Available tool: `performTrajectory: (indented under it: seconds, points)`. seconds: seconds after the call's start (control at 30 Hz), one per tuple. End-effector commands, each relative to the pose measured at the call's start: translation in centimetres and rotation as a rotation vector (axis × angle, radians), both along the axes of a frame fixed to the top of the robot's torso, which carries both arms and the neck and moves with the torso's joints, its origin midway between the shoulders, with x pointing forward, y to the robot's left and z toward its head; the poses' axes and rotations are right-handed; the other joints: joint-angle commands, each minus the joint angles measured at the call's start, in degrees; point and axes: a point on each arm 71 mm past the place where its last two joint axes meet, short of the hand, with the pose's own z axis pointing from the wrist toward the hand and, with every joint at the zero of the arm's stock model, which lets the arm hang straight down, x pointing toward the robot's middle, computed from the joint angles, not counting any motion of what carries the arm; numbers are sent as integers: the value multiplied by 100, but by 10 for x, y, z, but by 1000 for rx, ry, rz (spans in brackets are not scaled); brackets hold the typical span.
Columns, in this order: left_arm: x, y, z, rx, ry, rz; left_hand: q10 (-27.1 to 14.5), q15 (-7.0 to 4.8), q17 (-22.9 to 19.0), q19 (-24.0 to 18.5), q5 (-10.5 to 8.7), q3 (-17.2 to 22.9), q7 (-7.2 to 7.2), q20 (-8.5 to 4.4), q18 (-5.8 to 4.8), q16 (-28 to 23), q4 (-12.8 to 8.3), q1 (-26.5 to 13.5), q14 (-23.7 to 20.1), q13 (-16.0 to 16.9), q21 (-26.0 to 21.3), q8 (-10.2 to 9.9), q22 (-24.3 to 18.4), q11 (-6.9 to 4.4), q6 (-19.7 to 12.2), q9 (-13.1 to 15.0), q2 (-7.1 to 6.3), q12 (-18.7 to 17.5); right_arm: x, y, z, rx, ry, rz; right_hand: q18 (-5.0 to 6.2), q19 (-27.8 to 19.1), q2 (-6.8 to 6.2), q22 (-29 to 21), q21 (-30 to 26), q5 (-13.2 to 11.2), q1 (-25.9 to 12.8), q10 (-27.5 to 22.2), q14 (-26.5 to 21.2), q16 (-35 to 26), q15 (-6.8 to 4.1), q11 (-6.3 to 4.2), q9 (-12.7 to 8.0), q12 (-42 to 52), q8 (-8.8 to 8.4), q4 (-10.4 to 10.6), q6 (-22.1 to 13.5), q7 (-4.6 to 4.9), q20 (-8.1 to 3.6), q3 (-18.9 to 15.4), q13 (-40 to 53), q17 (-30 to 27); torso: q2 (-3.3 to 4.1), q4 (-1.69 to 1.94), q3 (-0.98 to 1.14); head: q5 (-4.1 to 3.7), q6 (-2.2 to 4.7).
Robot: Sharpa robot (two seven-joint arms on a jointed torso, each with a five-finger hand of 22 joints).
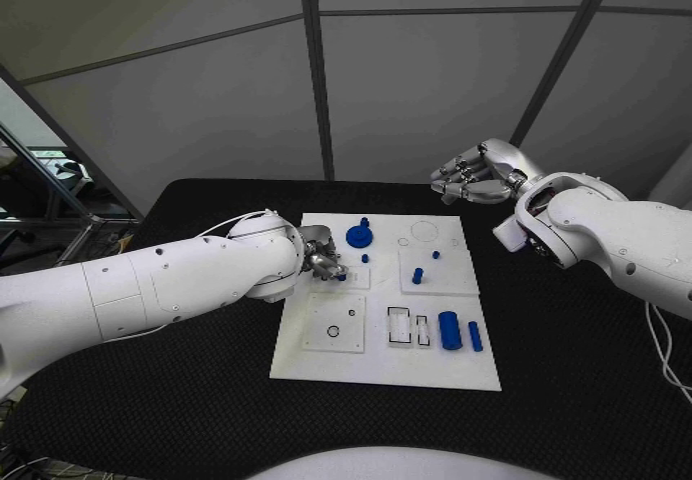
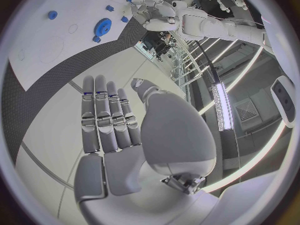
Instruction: Assemble the parts on the task board
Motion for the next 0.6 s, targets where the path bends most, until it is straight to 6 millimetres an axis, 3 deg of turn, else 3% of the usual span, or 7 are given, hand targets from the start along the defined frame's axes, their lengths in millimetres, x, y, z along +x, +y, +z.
performTrajectory:
  seconds: [0.03, 0.3, 0.6]
  points:
    - [-2, -1, -5, 16, 47, -16, 15, -37, 1261, 123, -8, 256, -45, -49, 35, 40, -390, -129, 537, 1, 12, 15, 187, -32, 36, -29, -8, 40, 0, 1, 1, 4, -1, 6, 12, 3, -12, -6, -26, 17, -53, -52, -33, -15, 7, 6, 3, -17, -17, 16, -28, 29, 40, -33, -1, -9, 1, -7, 2, 5, 0]
    - [-1, -4, -7, 25, 73, -30, -10, -41, 1269, 138, -1, -80, -42, -59, 28, 47, -167, -407, 539, 0, 26, -54, 225, -33, 101, -92, 24, 83, 0, 1, 1, 12, 3, 4, 12, 9, 7, -19, -44, 8, -73, -58, -39, -16, 10, 9, 4, -16, -15, 35, -31, 30, 44, -44, 0, -13, 0, 1, -3, -8, 7]
    - [2, -5, -9, 44, 80, -34, -9, -42, 1276, 151, 0, -120, -45, -60, 21, 52, -142, -440, 541, 5, 47, -61, 257, -35, 120, -100, 37, 95, -1, 1, 1, 15, 7, 5, 13, 11, 24, -31, -60, 0, -85, -69, -47, -18, 14, 12, 3, -18, -17, 48, -39, 33, 48, -52, 0, -18, 1, 0, 4, -26, 14]
